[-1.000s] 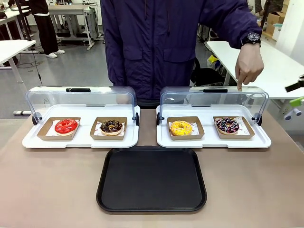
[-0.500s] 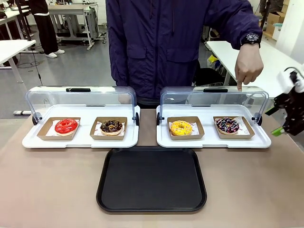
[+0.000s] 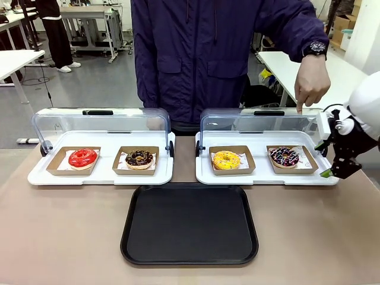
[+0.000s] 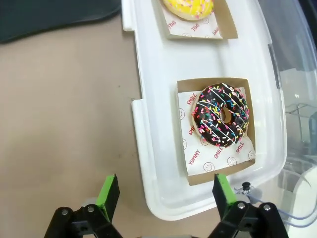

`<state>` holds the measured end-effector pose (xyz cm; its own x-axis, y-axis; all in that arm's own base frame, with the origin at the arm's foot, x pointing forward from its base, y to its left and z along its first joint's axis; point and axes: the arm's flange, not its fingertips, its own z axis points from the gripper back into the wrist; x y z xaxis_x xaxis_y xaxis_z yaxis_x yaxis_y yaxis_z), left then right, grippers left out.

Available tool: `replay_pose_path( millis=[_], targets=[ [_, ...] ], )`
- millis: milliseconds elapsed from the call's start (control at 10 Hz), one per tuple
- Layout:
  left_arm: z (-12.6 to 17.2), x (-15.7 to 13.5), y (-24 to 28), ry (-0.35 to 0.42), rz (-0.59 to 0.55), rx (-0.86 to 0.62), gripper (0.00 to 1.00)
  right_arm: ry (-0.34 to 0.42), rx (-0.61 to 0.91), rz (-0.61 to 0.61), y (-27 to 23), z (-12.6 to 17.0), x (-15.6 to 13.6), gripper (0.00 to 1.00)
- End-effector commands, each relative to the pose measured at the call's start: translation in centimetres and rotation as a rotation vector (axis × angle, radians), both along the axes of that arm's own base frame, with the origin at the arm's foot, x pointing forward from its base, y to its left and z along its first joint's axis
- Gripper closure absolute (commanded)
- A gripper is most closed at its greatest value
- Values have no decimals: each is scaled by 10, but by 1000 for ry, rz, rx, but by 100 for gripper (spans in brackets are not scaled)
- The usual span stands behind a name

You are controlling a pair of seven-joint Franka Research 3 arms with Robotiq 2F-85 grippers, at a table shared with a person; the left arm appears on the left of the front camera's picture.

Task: Move the fourth donut from the left to the tray.
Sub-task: Pick up the Paper togo box containing the Donut indicated by the person and place it on the Handle tray.

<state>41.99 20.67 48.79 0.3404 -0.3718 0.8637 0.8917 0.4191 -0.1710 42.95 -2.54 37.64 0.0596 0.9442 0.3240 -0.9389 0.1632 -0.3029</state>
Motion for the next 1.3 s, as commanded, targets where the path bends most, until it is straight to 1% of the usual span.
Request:
replay_pose_path(
  millis=[0, 500, 600, 800, 900, 1200],
  targets=[
    [2, -1, -1, -4, -6, -7, 0, 6, 12, 7, -2, 8, -5, 0],
    [2, -1, -1, -4, -6, -7, 0, -1, 13, 0, -3, 5, -2, 0],
    [2, -1, -1, -4, -6, -7, 0, 20, -2, 17, 3, -6, 11, 0],
    [2, -1, -1, -4, -6, -7, 0, -7, -41, 16, 10, -16, 21, 0],
    [2, -1, -1, -4, -6, -7, 0, 4, -63, 19, 12, -23, 26, 0],
    [2, -1, -1, -4, -6, -7, 0, -16, -121, 38, 15, -42, 41, 0]
  ],
)
